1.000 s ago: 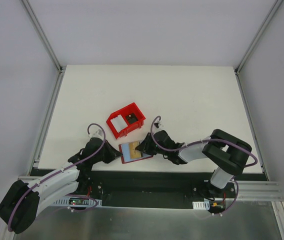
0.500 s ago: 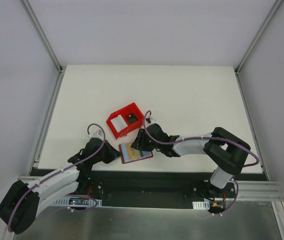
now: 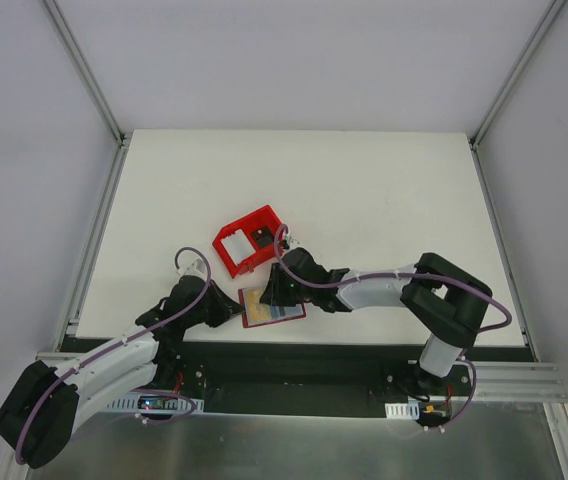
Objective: Put the credit cards into the card holder
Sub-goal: Insert the credit card into the card holder, then move the storage box to the center of the board.
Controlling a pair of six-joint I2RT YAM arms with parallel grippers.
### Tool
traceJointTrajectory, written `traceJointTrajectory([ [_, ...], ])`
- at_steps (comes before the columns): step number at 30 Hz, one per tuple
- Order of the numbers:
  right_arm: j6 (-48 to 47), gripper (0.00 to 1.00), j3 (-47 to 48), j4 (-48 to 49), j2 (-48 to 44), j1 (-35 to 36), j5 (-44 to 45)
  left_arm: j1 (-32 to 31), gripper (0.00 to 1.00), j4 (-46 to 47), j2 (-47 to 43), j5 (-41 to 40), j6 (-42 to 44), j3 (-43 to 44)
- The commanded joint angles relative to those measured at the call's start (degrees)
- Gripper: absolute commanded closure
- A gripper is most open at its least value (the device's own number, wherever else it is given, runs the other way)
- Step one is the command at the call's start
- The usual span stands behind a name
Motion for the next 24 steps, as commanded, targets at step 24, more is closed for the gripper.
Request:
traceJointTrajectory([
  [24, -28.54, 0.41, 30.08, -36.13, -1.99, -13.63, 8.24, 0.34, 1.00, -2.30, -0.52, 0.75, 1.26, -1.02],
])
